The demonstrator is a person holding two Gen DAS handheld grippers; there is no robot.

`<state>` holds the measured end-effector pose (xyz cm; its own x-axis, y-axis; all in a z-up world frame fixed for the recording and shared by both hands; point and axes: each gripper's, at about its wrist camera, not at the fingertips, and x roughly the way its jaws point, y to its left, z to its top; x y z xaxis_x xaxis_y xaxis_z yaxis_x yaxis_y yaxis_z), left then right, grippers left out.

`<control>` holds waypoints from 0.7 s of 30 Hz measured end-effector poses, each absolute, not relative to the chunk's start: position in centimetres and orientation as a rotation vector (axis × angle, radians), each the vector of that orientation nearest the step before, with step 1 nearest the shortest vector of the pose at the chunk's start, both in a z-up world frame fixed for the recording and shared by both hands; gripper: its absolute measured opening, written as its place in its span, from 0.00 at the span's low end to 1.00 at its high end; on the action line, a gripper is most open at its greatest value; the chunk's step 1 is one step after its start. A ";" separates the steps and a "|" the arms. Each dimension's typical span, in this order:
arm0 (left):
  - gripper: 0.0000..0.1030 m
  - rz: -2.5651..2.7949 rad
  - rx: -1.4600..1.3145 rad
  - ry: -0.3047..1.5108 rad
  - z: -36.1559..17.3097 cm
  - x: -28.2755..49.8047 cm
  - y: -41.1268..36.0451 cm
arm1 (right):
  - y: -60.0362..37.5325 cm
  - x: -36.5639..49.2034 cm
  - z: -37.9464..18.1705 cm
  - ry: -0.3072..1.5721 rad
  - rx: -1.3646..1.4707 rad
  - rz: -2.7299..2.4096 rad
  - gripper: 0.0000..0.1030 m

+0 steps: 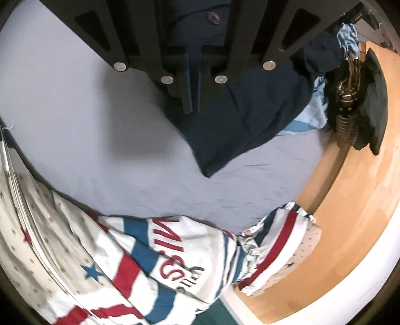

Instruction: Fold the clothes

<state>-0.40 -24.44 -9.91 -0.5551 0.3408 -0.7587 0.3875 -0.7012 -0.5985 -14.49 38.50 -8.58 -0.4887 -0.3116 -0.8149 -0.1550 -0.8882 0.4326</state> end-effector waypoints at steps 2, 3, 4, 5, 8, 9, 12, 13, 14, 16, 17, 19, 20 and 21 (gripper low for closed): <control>0.11 -2.450 1.518 1.185 -10.5 -0.2 -24.1 | 38.4 -13.8 -9.4 -0.702 1.590 -2.494 0.14; 0.11 -2.434 1.537 1.188 -11.0 0.0 -24.0 | 38.6 -13.4 -10.1 -0.706 1.616 -2.495 0.30; 0.11 -2.418 1.556 1.192 -11.5 0.2 -23.9 | 38.8 -12.9 -10.9 -0.709 1.643 -2.496 0.42; 0.12 -2.402 1.575 1.195 -12.0 0.4 -23.8 | 38.9 -12.5 -11.6 -0.712 1.669 -2.497 0.50; 0.31 -2.355 1.627 1.207 -13.3 1.0 -23.6 | 40.5 -11.2 -13.5 -0.864 1.693 -2.419 0.50; 0.36 -2.347 1.632 1.213 -13.6 1.2 -23.5 | 40.9 -10.9 -14.1 -0.908 1.699 -2.398 0.50; 0.48 -2.333 1.655 1.222 -14.4 1.6 -23.2 | 41.2 -10.9 -15.1 -0.908 1.698 -2.387 0.51; 0.48 -2.333 1.668 1.221 -14.7 1.7 -23.0 | 41.0 -11.1 -15.3 -0.886 1.704 -2.379 0.52; 0.48 -2.336 1.703 1.224 -15.0 1.9 -22.6 | 40.6 -11.3 -15.5 -0.856 1.706 -2.376 0.56; 0.48 -2.359 1.758 1.215 -15.4 2.0 -21.7 | 39.4 -11.4 -15.7 -0.771 1.699 -2.388 0.57; 0.48 -2.386 1.751 1.177 -15.3 2.0 -21.2 | 38.6 -11.4 -15.4 -0.683 1.683 -2.417 0.57; 0.43 -2.433 1.715 1.126 -14.8 1.9 -20.5 | 36.7 -11.5 -14.7 -0.498 1.652 -2.472 0.39; 0.31 -2.454 1.688 1.113 -14.5 1.8 -20.2 | 36.1 -11.6 -14.4 -0.432 1.648 -2.504 0.23; 0.23 -2.474 1.660 1.099 -14.2 1.7 -20.0 | 35.6 -11.6 -14.1 -0.380 1.652 -2.541 0.16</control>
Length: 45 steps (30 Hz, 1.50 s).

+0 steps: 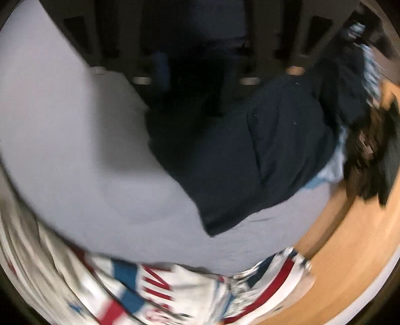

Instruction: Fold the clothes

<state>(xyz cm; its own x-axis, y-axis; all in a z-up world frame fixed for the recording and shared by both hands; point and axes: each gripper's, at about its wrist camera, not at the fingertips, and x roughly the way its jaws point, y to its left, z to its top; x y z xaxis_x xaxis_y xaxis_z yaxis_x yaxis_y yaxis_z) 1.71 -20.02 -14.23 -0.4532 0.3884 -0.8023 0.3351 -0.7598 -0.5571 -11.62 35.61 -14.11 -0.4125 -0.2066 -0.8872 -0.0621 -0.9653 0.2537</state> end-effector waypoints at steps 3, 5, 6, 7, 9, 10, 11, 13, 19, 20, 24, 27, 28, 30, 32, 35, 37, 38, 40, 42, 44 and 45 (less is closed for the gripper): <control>0.04 2.505 -1.536 -1.085 -12.9 1.2 -20.4 | 35.2 -11.6 -12.4 -0.374 1.588 -2.611 0.12; 0.03 2.475 -1.489 -1.130 -12.0 0.9 -20.9 | 35.5 -11.4 -10.6 -0.452 1.505 -2.632 0.11; 0.03 2.459 -1.471 -1.158 -11.6 0.9 -21.1 | 35.8 -11.3 -9.8 -0.482 1.472 -2.633 0.11; 0.03 2.446 -1.461 -1.183 -11.2 0.9 -21.4 | 36.0 -11.3 -9.1 -0.506 1.450 -2.627 0.11; 0.03 2.411 -1.458 -1.221 -10.6 1.0 -21.7 | 36.5 -11.1 -7.9 -0.547 1.434 -2.611 0.11; 0.03 2.390 -1.470 -1.237 -10.6 1.3 -21.7 | 36.8 -11.0 -7.5 -0.562 1.448 -2.603 0.11; 0.03 2.368 -1.483 -1.254 -10.7 1.6 -21.8 | 37.0 -10.9 -7.5 -0.568 1.478 -2.596 0.11; 0.03 2.342 -1.530 -1.266 -11.1 2.3 -21.8 | 37.5 -10.5 -7.8 -0.567 1.554 -2.581 0.11; 0.09 2.303 -1.794 -1.267 -15.8 4.1 -21.7 | 39.2 -8.4 -10.8 -0.496 1.801 -2.638 0.64; 0.18 2.271 -1.787 -1.289 -16.1 4.3 -21.7 | 39.7 -8.0 -11.2 -0.541 1.808 -2.637 0.64; 0.48 2.368 -1.674 -1.279 -14.3 5.5 -21.7 | 39.4 -7.3 -10.8 -0.542 1.762 -2.647 0.61; 0.61 2.544 -1.576 -1.122 -11.5 6.0 -20.5 | 36.9 -7.6 -10.2 -0.375 1.685 -2.595 0.33; 0.61 2.567 -1.532 -1.055 -10.7 6.0 -20.0 | 35.9 -7.7 -10.2 -0.328 1.664 -2.566 0.32; 0.52 2.590 -1.451 -0.858 -9.2 5.6 -17.7 | 33.3 -7.7 -10.5 -0.250 1.623 -2.504 0.27; 0.25 2.603 -1.451 -0.559 -8.5 4.8 -14.0 | 30.9 -7.5 -11.3 -0.193 1.609 -2.455 0.25; 0.19 2.488 -1.534 -0.422 -10.2 4.1 -10.8 | 28.5 -6.9 -13.7 -0.182 1.701 -2.387 0.25; 0.19 2.411 -1.614 -0.400 -12.2 3.8 -9.9 | 27.8 -6.2 -14.9 -0.089 1.734 -2.403 0.24; 0.19 2.402 -1.669 -0.384 -13.4 3.8 -9.8 | 27.6 -5.9 -15.3 -0.039 1.736 -2.407 0.24; 0.18 2.384 -1.731 -0.398 -15.8 3.7 -9.9 | 27.9 -5.7 -15.3 -0.061 1.737 -2.392 0.24; 0.18 2.380 -1.712 -0.434 -15.5 3.7 -10.3 | 28.6 -5.7 -14.5 -0.158 1.745 -2.368 0.27; 0.18 2.371 -1.693 -0.419 -14.6 3.6 -10.3 | 29.3 -5.6 -13.4 -0.231 1.721 -2.373 0.33; 0.18 2.370 -1.668 -0.421 -13.9 3.7 -10.3 | 29.5 -5.5 -13.0 -0.232 1.703 -2.396 0.38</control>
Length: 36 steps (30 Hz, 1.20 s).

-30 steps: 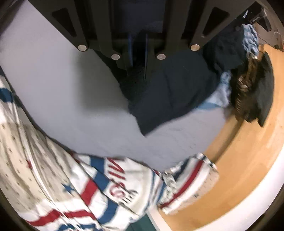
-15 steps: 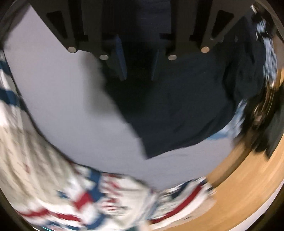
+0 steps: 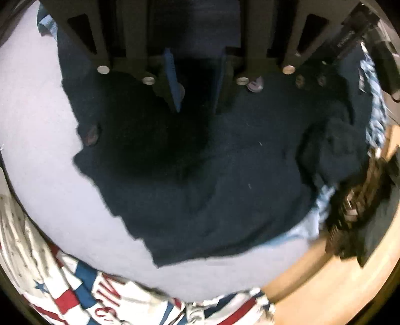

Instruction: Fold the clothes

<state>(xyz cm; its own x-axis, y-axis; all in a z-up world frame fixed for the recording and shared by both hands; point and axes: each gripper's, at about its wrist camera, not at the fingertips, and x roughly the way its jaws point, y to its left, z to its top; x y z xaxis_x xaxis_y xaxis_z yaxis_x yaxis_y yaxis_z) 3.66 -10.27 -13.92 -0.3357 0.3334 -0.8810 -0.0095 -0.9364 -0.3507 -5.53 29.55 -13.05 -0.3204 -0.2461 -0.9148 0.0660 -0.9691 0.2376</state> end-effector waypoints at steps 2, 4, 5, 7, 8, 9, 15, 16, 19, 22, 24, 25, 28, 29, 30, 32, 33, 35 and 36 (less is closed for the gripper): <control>0.18 2.389 -1.593 -0.457 -12.9 3.9 -10.7 | 29.5 -5.8 -13.7 -0.127 1.724 -2.442 0.51; 0.18 2.400 -1.625 -0.523 -13.3 3.9 -12.2 | 29.1 -6.4 -15.1 -0.040 1.804 -2.398 0.53; 0.18 2.404 -1.640 -0.561 -13.6 3.9 -13.0 | 28.9 -6.6 -15.7 -0.008 1.839 -2.370 0.52; 0.18 2.410 -1.620 -0.794 -13.8 4.1 -16.1 | 28.3 -6.9 -14.9 -0.006 1.848 -2.337 0.51; 0.18 2.411 -1.595 -0.930 -13.8 4.4 -17.9 | 27.9 -7.0 -14.0 -0.055 1.815 -2.318 0.50; 0.19 2.407 -1.566 -1.062 -13.8 4.6 -19.7 | 27.2 -7.2 -13.1 -0.103 1.773 -2.294 0.50; 0.51 2.443 -1.405 -1.380 -12.3 5.6 -27.2 | 19.4 -9.4 -11.5 -0.244 1.654 -2.062 0.70; 0.51 2.438 -1.399 -1.374 -12.1 5.5 -27.4 | 18.2 -9.6 -12.2 -0.255 1.666 -2.031 0.70; 0.51 2.425 -1.383 -1.352 -11.7 5.6 -28.3 | 14.6 -10.3 -14.5 -0.301 1.704 -1.941 0.71; 0.51 2.404 -1.359 -1.339 -11.5 6.3 -29.0 | 12.4 -11.0 -16.0 -0.273 1.727 -1.960 0.22; 0.51 2.354 -1.306 -1.370 -11.3 7.5 -28.8 | 11.9 -10.9 -14.8 -0.226 1.654 -2.024 0.08; 0.51 2.323 -1.277 -1.389 -11.2 8.0 -28.7 | 12.0 -10.6 -13.6 -0.241 1.596 -2.035 0.08; 0.51 2.226 -1.200 -1.443 -10.9 8.1 -28.0 | 13.2 -8.8 -8.8 -0.321 1.414 -1.998 0.08; 0.51 2.190 -1.166 -1.476 -10.8 8.1 -27.9 | 13.5 -8.0 -7.1 -0.321 1.361 -1.982 0.08; 0.51 2.154 -1.133 -1.507 -10.7 8.2 -27.9 | 13.7 -7.1 -5.8 -0.307 1.319 -1.965 0.08; 0.51 2.103 -1.069 -1.576 -10.5 8.8 -28.3 | 13.9 -5.0 -3.7 -0.230 1.245 -1.920 0.08; 0.51 2.085 -1.039 -1.609 -10.4 9.1 -28.6 | 13.7 -3.6 -2.8 -0.173 1.206 -1.892 0.08; 0.58 2.087 -0.997 -1.671 -10.4 10.3 -29.6 | 12.4 -1.0 -2.4 -0.046 1.177 -1.819 0.08; 0.59 2.104 -0.985 -1.700 -10.4 11.0 -30.3 | 11.7 0.4 -2.8 0.011 1.183 -1.771 0.08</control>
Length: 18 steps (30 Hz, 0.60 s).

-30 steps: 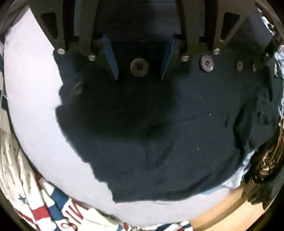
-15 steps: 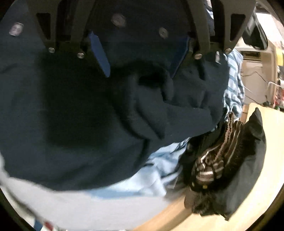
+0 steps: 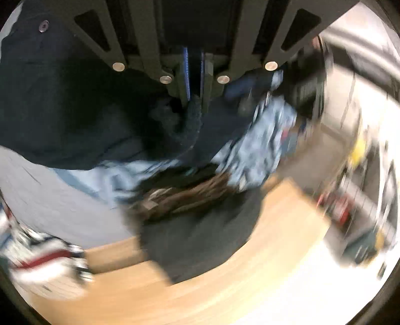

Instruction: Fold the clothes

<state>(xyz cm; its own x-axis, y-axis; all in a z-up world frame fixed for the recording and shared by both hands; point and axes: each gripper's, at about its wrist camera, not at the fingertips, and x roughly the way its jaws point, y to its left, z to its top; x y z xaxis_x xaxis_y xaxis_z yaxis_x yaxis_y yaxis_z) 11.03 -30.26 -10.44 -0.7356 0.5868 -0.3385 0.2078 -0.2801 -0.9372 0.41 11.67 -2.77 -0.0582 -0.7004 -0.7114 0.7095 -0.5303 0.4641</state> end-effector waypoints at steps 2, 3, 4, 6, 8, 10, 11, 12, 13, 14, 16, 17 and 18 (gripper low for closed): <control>0.60 2.151 -1.005 -1.751 -11.0 12.6 -31.7 | 10.4 3.2 -4.4 0.109 1.211 -1.658 0.08; 0.60 2.165 -1.034 -1.768 -11.5 13.3 -32.3 | 9.8 4.4 -5.5 0.148 1.229 -1.607 0.10; 0.60 2.168 -1.074 -1.773 -11.9 13.8 -32.6 | 9.2 5.5 -6.8 0.181 1.249 -1.562 0.12; 0.60 2.172 -1.155 -1.780 -12.8 14.8 -33.2 | 8.4 7.0 -9.6 0.205 1.327 -1.471 0.18; 0.60 2.168 -1.229 -1.736 -13.3 15.1 -32.8 | 8.5 7.6 -12.5 0.164 1.433 -1.416 0.43; 0.60 2.156 -1.294 -1.662 -13.6 15.1 -31.7 | 9.6 7.8 -14.4 0.086 1.519 -1.409 0.54; 0.60 2.155 -1.327 -1.628 -13.7 15.0 -31.2 | 10.2 7.7 -15.1 0.062 1.548 -1.423 0.54; 0.60 2.154 -1.368 -1.582 -13.9 14.9 -30.5 | 10.8 7.6 -15.7 0.045 1.571 -1.444 0.54; 0.60 2.146 -1.408 -1.546 -14.3 15.0 -29.6 | 11.5 7.5 -16.1 0.037 1.590 -1.469 0.55; 0.60 2.136 -1.447 -1.508 -14.6 15.0 -28.8 | 12.4 7.4 -16.5 0.024 1.607 -1.498 0.56; 0.60 2.109 -1.515 -1.441 -15.2 15.3 -27.0 | 13.8 7.3 -17.3 -0.018 1.641 -1.535 0.58; 0.60 2.094 -1.544 -1.410 -15.5 15.5 -26.2 | 14.3 7.4 -17.5 -0.036 1.654 -1.541 0.58; 0.60 2.098 -1.565 -1.381 -15.6 15.9 -25.6 | 14.6 7.6 -17.5 -0.039 1.660 -1.544 0.58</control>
